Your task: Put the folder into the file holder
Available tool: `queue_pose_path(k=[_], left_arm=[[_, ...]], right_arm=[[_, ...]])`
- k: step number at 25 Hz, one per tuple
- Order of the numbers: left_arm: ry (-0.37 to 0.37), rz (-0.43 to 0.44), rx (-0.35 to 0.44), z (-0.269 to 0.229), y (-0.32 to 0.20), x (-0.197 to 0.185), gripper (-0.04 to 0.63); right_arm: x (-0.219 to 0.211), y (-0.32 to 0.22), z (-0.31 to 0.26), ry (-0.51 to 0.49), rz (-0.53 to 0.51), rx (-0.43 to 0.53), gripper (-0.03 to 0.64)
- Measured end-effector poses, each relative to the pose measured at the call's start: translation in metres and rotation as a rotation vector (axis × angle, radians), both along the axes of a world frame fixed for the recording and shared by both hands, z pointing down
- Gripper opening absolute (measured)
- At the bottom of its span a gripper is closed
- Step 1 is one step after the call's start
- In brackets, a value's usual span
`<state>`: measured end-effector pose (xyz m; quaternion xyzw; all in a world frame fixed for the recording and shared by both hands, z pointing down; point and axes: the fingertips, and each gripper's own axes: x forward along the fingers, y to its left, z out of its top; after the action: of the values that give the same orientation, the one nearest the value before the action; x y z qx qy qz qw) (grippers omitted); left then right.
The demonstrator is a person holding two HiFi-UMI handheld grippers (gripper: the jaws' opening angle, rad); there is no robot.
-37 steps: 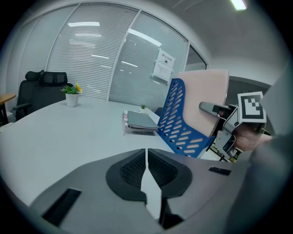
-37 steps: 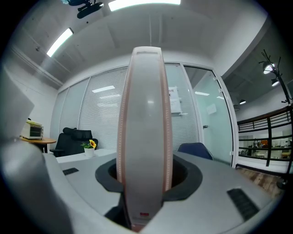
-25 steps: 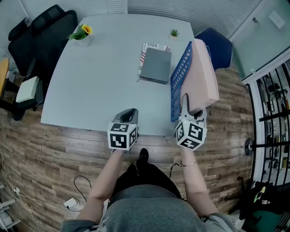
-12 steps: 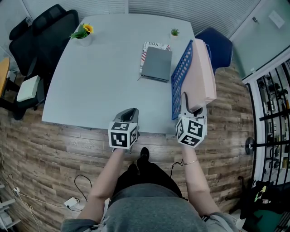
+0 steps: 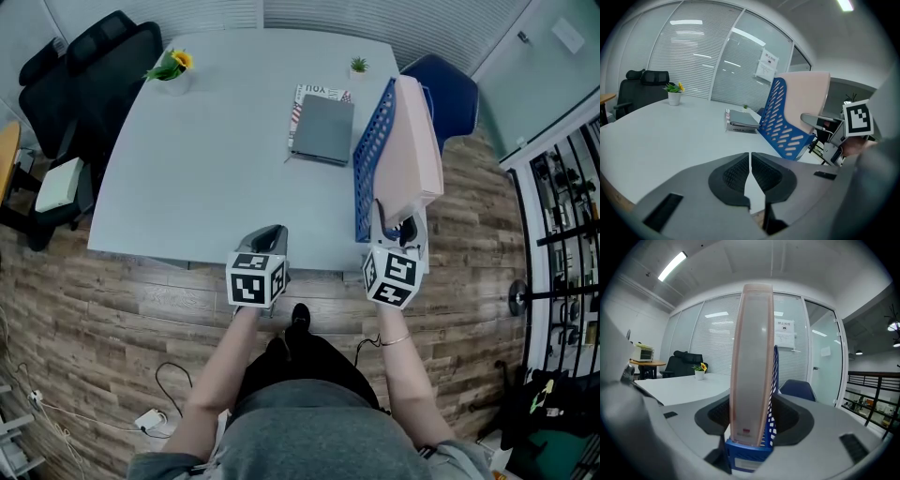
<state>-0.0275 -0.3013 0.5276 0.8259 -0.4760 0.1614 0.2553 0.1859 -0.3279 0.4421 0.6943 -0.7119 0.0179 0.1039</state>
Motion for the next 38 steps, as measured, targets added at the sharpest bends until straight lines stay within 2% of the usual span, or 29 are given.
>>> queue_pose_path(k=[10, 16, 23, 26, 38], left_arm=[[-0.002, 0.015, -0.007, 0.005, 0.017, 0.001, 0.031], [-0.001, 0.030, -0.003, 0.005, 0.029, 0.001, 0.031], [-0.007, 0.042, 0.015, 0.001, 0.037, 0.001, 0.031], [-0.008, 0.047, 0.019, 0.000, 0.042, 0.001, 0.031], [-0.004, 0.053, 0.023, -0.001, 0.056, 0.000, 0.031]], right_arm=[[0.000, 0.034, 0.015, 0.013, 0.017, -0.047, 0.233], [-0.004, 0.056, 0.019, -0.028, 0.028, -0.056, 0.225], [-0.010, 0.081, 0.040, -0.061, 0.021, -0.119, 0.202], [-0.016, 0.090, 0.049, -0.078, 0.008, -0.152, 0.182], [-0.028, 0.118, 0.069, -0.142, -0.033, -0.219, 0.022]])
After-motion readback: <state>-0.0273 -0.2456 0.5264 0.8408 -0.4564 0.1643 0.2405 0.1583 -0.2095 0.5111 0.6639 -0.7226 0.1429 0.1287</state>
